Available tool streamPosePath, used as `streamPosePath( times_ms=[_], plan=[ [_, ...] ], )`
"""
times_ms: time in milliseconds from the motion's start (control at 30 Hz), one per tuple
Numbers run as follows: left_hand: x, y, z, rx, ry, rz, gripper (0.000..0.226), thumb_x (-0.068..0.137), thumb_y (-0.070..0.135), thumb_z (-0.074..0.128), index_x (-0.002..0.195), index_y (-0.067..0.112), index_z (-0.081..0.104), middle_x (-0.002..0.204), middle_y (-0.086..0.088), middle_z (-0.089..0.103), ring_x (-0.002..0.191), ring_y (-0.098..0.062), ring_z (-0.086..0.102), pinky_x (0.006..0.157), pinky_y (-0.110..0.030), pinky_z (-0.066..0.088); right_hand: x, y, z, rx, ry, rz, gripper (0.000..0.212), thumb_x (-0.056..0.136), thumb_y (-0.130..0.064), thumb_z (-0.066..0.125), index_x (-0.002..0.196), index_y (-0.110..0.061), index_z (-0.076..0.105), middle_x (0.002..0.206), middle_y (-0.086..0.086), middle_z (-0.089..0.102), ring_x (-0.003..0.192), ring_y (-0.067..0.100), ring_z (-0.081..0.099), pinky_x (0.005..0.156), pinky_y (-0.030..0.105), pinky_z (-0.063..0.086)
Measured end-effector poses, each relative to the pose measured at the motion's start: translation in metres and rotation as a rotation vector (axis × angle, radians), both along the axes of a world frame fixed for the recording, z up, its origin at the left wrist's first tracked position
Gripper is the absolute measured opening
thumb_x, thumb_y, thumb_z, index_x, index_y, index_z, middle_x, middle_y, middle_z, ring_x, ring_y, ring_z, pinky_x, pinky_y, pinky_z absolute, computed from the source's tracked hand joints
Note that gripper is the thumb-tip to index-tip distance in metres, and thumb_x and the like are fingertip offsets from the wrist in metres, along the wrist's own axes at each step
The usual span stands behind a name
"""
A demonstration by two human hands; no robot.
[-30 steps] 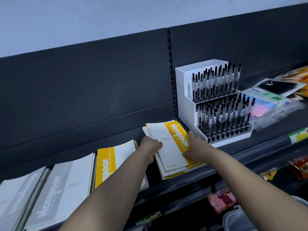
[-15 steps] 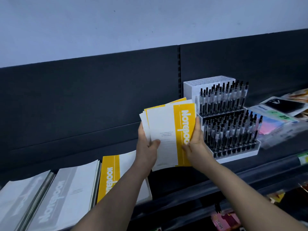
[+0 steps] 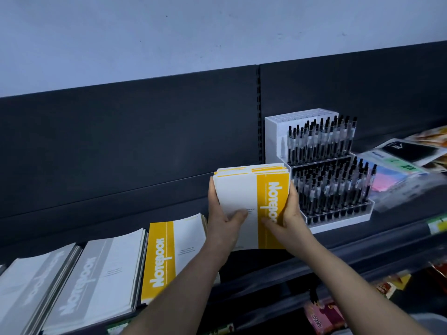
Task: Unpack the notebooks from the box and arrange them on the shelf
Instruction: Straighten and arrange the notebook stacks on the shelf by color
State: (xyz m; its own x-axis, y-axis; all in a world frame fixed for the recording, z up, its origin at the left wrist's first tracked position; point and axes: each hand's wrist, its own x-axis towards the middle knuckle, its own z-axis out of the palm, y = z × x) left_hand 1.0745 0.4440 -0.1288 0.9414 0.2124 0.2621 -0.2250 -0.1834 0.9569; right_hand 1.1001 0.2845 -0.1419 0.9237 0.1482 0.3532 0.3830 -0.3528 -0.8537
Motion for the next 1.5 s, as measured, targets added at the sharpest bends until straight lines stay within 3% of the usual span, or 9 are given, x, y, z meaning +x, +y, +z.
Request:
streamPosePath(
  times_ms=[167,300,467,667,867,1067,1267,1400,1500],
  plan=[
    [0.002,0.002,0.009,0.005,-0.043,0.016,0.105,0.080,0.001,0.072,0.149,0.046,0.007,0.141,0.024,0.039,0.129,-0.002,0.041,0.112,-0.036,0.036,0.001,-0.001,0.021,-0.023,-0.043,-0.027,0.111,0.082,-0.022,0.070,0.139,-0.057,-0.019,0.152,-0.007,0.025,0.132,0.017,0.039,0.103,0.044,0.040],
    [0.004,0.003,0.009,0.047,-0.057,0.010,0.104,0.077,0.004,0.072,0.149,0.046,0.009,0.150,0.013,0.035,0.137,-0.008,0.034,0.115,-0.044,0.033,-0.001,0.004,0.021,-0.062,-0.037,-0.038,0.110,0.083,-0.016,0.070,0.148,-0.041,-0.017,0.150,-0.008,0.020,0.117,0.011,0.042,0.093,0.033,0.039],
    [0.003,0.004,0.007,0.079,-0.047,0.005,0.103,0.083,0.002,0.069,0.150,0.046,0.004,0.154,0.013,0.026,0.140,-0.008,0.027,0.117,-0.042,0.029,-0.003,0.004,0.023,-0.069,-0.024,-0.065,0.106,0.087,-0.012,0.065,0.148,-0.037,-0.018,0.148,-0.006,0.019,0.105,0.002,0.034,0.086,0.026,0.033],
    [0.003,0.002,0.000,0.121,0.005,0.029,0.095,0.090,0.000,0.061,0.151,0.041,0.002,0.155,0.010,0.023,0.140,-0.010,0.026,0.113,-0.031,0.029,-0.004,0.007,0.002,-0.125,0.027,-0.101,0.096,0.094,-0.010,0.056,0.148,-0.030,-0.021,0.152,-0.001,0.015,0.130,0.021,0.038,0.089,0.025,0.032],
    [0.000,-0.005,-0.002,0.201,-0.007,0.088,0.088,0.095,0.003,0.054,0.151,0.039,-0.003,0.152,0.008,0.022,0.126,0.001,0.024,0.102,-0.022,0.026,-0.002,0.008,-0.008,-0.039,0.008,-0.125,0.081,0.096,-0.003,0.047,0.152,-0.027,-0.007,0.159,-0.004,0.012,0.144,0.016,0.020,0.110,0.025,0.021],
    [0.000,-0.006,-0.009,0.215,-0.012,0.144,0.087,0.096,0.006,0.053,0.149,0.046,-0.003,0.147,0.007,0.027,0.127,-0.004,0.031,0.106,-0.029,0.033,-0.012,0.015,-0.011,-0.010,-0.006,-0.221,0.076,0.099,0.000,0.040,0.150,-0.032,-0.006,0.141,0.000,0.032,0.113,-0.001,0.030,0.088,0.009,0.023],
    [0.013,-0.004,0.011,0.221,0.024,0.193,0.086,0.095,0.005,0.055,0.154,0.038,0.001,0.127,0.008,0.034,0.111,-0.005,0.038,0.092,-0.023,0.034,0.002,0.013,0.019,-0.058,-0.006,-0.203,0.076,0.100,-0.006,0.041,0.150,-0.037,-0.007,0.133,0.002,0.037,0.082,0.007,0.047,0.065,0.022,0.039],
    [0.038,0.014,0.025,0.176,0.173,0.194,0.087,0.089,0.009,0.064,0.153,0.037,0.013,0.134,-0.001,0.051,0.117,-0.021,0.054,0.099,-0.042,0.048,0.028,0.009,0.045,-0.175,0.118,-0.065,0.075,0.099,-0.007,0.043,0.152,-0.036,-0.003,0.143,0.008,0.035,0.105,0.018,0.047,0.088,0.027,0.039],
    [0.045,0.020,0.019,0.175,0.311,0.192,0.079,0.086,0.013,0.069,0.150,0.027,0.025,0.131,-0.001,0.058,0.114,-0.026,0.059,0.095,-0.046,0.052,0.044,0.009,0.047,-0.216,0.320,-0.029,0.073,0.100,-0.008,0.043,0.153,-0.033,-0.001,0.151,0.014,0.031,0.126,0.033,0.046,0.101,0.039,0.043]
  ],
)
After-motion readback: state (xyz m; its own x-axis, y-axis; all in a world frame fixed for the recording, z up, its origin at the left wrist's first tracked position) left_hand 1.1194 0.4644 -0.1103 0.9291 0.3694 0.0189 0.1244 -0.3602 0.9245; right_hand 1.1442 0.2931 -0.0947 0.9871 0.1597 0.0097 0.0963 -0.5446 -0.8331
